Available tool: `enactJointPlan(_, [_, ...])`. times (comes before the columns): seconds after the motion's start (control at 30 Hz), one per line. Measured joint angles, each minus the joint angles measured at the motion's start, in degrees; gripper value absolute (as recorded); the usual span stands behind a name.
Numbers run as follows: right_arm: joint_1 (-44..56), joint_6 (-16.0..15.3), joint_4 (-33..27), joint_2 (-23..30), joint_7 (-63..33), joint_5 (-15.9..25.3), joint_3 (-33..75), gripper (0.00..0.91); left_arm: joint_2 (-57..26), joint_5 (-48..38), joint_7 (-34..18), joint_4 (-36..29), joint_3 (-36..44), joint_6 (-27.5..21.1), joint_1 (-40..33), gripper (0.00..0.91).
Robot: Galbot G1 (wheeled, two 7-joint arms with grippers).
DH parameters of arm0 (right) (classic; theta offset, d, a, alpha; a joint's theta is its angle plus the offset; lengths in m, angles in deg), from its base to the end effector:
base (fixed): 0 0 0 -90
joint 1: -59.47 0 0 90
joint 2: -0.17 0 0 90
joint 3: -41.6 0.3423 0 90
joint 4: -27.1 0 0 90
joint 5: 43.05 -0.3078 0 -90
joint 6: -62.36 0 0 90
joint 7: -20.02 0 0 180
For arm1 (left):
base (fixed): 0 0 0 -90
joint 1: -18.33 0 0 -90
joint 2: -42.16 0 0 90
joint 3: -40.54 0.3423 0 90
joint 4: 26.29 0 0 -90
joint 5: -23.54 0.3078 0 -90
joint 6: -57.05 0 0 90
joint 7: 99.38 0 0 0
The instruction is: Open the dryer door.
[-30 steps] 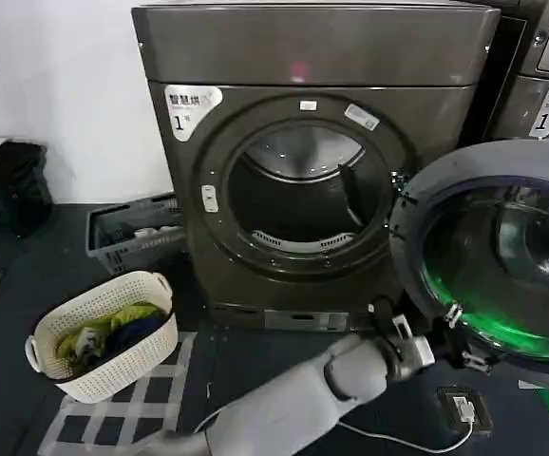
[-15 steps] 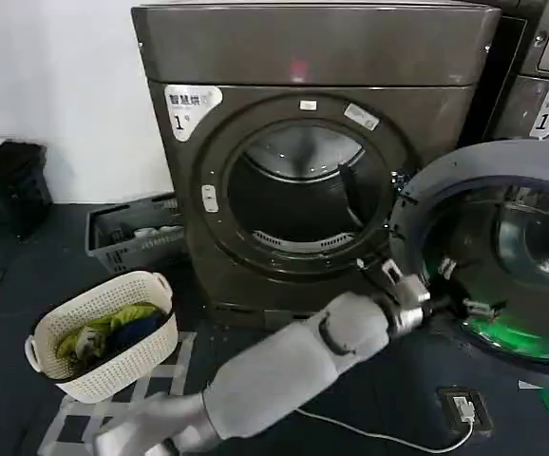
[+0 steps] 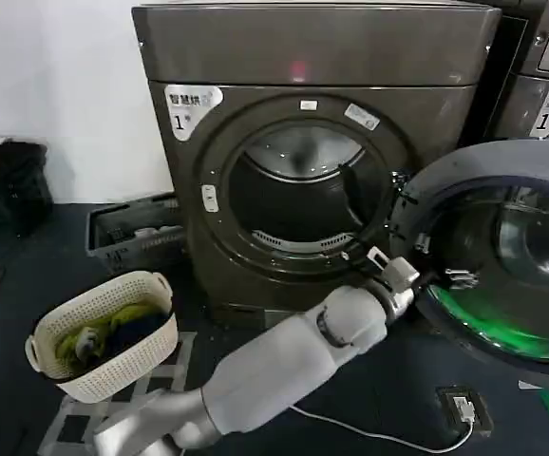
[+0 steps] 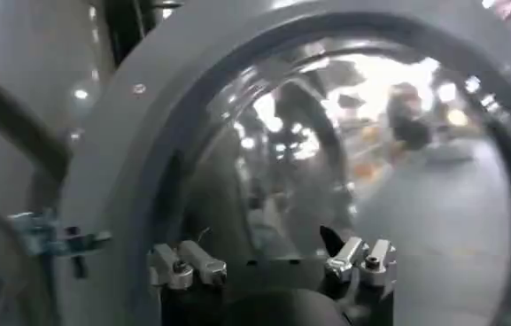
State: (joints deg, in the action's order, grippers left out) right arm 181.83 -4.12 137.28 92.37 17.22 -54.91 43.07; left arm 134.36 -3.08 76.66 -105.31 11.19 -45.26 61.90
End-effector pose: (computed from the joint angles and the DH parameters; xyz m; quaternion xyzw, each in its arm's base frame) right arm -0.1385 -0.2795 -0.2047 0.6098 0.6946 -0.3568 0.1357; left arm 0.3850 -0.2786 -0.1619 0.4647 0.8785 0.0844 0.0718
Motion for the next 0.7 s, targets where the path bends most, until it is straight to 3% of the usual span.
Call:
enactJointPlan(0.23, [0.0,0.1,0.3,0.0,-0.1,0.1,-0.1,0.907,0.0,-1.3,-0.7,0.1,-0.8,-0.4,0.2,0.907])
enactJointPlan(0.7, [1.6,-0.5,-1.1,0.0,0.0,-0.3,0.0,0.907,0.0,-3.8,8.2,-8.3,-2.3,-6.4,4.0,0.907])
